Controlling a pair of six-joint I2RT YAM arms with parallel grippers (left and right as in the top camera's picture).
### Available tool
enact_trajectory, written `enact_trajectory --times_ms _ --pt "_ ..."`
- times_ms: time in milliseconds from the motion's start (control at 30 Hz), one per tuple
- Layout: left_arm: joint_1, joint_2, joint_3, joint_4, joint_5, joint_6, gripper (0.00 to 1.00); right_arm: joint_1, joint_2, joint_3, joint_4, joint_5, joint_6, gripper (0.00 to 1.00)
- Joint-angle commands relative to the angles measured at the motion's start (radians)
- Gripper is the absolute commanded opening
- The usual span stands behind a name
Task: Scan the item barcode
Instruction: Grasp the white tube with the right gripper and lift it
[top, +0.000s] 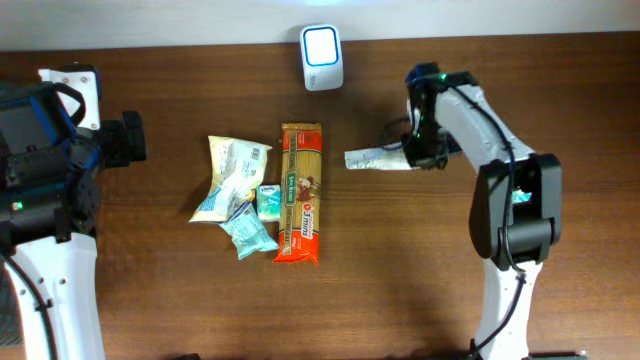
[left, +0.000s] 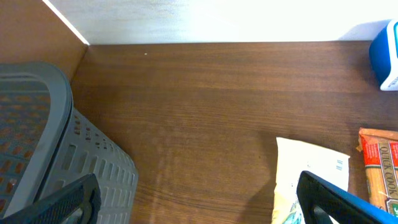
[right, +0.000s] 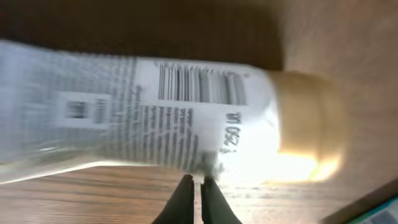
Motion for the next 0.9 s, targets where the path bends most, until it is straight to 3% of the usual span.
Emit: enact_trajectory --times_ms 0,33,100,133,200,367,500,733,867 --pt "0.005 -0.001 0.011 0.002 0.011 0.013 0.99 0.011 -0.089 0.091 0.027 -0.368 0.122 0.12" --pt "0.005 -0.001 0.011 0.002 0.011 0.013 0.99 0.024 -0.090 0.090 0.056 -0.398 0.256 0.24" --pt "0.005 -0.001 0.011 0.002 0.011 0.013 0.99 0.047 -0.081 0.078 0.121 -0.390 0.380 0.30" --pt "0.005 -0.001 0.011 0.002 0.011 0.013 0.99 0.069 -0.073 0.061 0.200 -0.382 0.435 0.42" --pt "0.005 -0.001 0.011 0.002 0.011 0.013 0.99 0.122 -0.045 0.019 0.318 -0.271 0.576 0.56" --pt "0.005 -0.001 0.011 0.002 0.011 0.013 0.99 0.195 0.029 0.006 0.332 -0.271 0.619 0.57" --pt "0.005 -0.001 0.011 0.002 0.011 0.013 0.99 0.200 0.024 0.006 0.170 -0.267 0.469 0.57" --pt "0.005 -0.001 0.011 0.002 0.011 0.013 0.99 0.062 0.024 0.006 -0.113 -0.198 0.262 0.57" --pt "0.005 -0.001 0.011 0.002 0.011 0.013 0.99 -0.011 -0.003 0.006 -0.130 -0.181 0.199 0.57"
